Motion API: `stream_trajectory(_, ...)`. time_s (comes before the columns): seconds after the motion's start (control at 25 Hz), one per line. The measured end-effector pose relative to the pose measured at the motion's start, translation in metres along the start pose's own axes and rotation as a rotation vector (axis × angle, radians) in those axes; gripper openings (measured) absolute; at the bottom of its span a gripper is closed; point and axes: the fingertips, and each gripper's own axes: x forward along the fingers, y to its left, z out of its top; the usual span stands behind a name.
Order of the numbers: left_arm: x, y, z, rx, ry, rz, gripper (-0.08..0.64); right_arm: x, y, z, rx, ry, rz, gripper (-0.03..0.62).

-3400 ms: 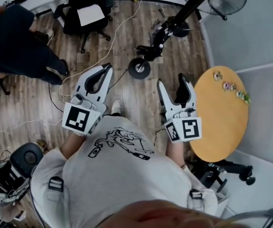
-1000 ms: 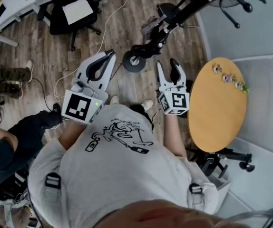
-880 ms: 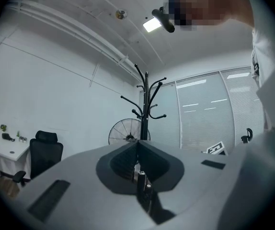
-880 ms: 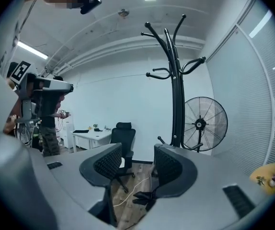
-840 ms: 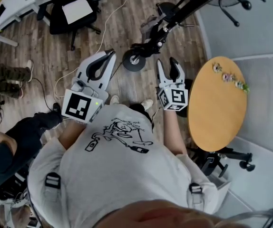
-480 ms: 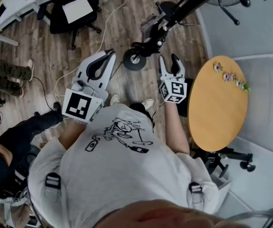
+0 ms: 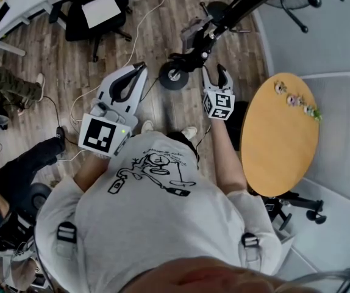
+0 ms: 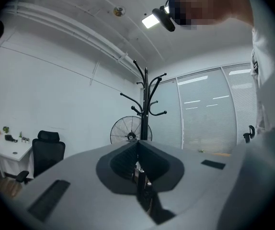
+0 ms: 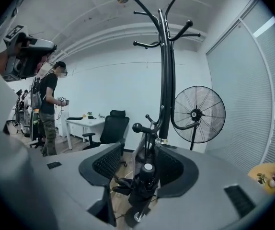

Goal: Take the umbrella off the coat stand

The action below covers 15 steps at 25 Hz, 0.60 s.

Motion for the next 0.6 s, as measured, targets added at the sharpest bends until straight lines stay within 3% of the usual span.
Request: stream_trajectory(0.6,0.016,-0.009,0.001,0.002,0.006,0.022,0.008,0.058,-0.021,-0.063,0.009,0.156,0.046,0.26)
